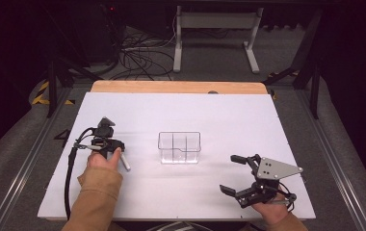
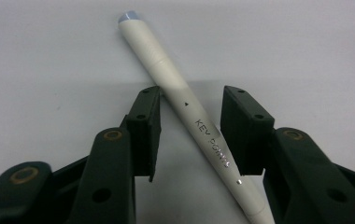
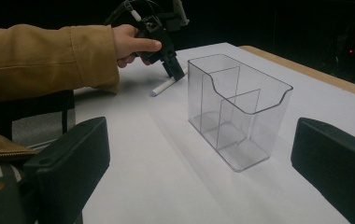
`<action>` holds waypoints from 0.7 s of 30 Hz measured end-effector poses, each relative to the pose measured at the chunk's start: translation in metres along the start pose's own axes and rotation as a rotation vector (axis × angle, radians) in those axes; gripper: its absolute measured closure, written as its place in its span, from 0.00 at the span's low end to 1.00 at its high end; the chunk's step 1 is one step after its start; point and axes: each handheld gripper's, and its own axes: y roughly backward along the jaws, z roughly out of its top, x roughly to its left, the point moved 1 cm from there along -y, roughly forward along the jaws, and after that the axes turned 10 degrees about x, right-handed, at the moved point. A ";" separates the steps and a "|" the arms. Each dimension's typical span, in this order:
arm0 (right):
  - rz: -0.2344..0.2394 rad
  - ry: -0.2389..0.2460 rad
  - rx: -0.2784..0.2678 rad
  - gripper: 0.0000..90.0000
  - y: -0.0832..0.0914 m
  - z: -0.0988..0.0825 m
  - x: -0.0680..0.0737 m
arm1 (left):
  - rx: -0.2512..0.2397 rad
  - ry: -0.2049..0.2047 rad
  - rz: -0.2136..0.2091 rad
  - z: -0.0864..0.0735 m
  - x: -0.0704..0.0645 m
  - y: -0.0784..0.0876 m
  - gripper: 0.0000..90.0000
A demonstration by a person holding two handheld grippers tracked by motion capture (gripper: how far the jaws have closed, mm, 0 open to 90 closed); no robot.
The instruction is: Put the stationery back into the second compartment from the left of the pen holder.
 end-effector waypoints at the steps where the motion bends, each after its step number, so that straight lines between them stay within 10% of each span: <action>1: 0.000 0.001 0.000 0.06 0.000 0.000 0.000 | -0.005 0.010 -0.002 0.000 0.000 0.000 0.67; 21: 0.013 0.024 0.018 0.06 -0.005 -0.001 0.003 | -0.021 0.037 0.103 -0.003 -0.008 -0.002 0.87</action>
